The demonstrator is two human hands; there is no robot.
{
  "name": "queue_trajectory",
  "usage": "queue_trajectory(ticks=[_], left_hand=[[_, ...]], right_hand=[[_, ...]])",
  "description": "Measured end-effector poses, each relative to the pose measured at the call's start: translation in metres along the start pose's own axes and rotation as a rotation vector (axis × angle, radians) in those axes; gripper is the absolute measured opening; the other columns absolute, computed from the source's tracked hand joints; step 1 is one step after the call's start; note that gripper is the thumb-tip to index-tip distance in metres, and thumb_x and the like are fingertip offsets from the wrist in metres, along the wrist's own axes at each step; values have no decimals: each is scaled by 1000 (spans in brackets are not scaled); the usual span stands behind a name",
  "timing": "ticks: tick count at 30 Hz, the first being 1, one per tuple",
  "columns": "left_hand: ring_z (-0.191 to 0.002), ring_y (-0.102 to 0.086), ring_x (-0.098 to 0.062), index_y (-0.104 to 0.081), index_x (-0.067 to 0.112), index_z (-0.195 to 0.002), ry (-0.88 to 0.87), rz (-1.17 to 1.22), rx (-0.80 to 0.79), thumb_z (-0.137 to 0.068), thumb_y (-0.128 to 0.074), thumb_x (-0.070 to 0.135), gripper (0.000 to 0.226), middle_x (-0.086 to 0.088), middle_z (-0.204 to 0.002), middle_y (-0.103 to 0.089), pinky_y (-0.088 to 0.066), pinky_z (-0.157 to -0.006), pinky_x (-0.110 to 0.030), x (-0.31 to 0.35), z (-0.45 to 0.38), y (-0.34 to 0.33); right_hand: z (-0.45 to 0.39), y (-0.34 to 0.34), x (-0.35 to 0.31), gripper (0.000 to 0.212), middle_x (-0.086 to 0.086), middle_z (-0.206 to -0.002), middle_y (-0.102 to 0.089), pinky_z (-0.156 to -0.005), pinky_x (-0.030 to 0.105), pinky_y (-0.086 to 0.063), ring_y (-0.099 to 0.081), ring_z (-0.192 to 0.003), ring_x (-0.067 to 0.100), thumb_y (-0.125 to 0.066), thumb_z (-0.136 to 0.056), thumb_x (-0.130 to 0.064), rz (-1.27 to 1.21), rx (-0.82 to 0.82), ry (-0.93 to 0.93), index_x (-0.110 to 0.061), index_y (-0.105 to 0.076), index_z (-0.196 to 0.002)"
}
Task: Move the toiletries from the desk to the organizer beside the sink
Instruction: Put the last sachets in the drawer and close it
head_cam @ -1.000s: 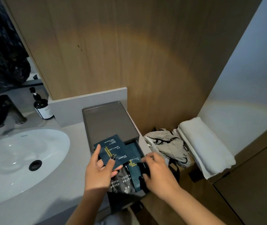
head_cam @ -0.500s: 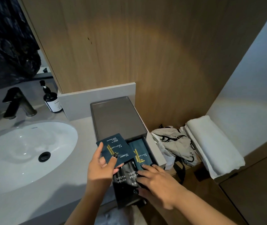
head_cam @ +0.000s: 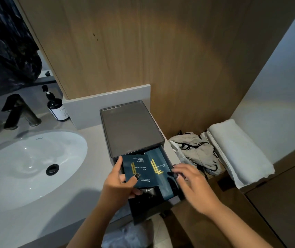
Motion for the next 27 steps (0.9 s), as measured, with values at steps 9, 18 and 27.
queue_trajectory(ticks=[9, 18, 27], left_hand=[[-64, -71, -20, -51, 31, -98, 89, -104, -22, -86, -54, -9, 41, -4, -85, -72, -58, -57, -36, -14, -13, -38], [-68, -72, -9, -52, 20, -98, 94, 60, 106, -81, -63, -11, 37, -7, -72, -75, -54, -56, -20, -20, -40, -45], [-61, -72, -16, -47, 2, -107, 44, -55, 172, -87, -60, -2, 25, -10, -71, -73, -56, -54, -25, -13, -56, -48]], right_hand=[[5, 11, 32, 28, -8, -112, -63, -75, 1, -39, -56, -98, -4, -53, -92, -5, -429, 249, -309, -28, -65, -101], [15, -8, 40, 29, -6, -99, -67, -72, 8, -42, -59, -91, -1, -57, -87, 1, -418, 252, -327, -25, -68, -94], [10, -13, 36, 24, -5, -102, -61, -83, 23, -46, -57, -93, 2, -54, -90, -7, -422, 159, -341, -26, -65, -99]])
Point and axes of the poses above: each hand's wrist, its own z-axis away from the middle knuckle, its own y-axis out of the back of the hand, x = y × z, the point moved 5 cm from there along -z, towards the middle knuckle
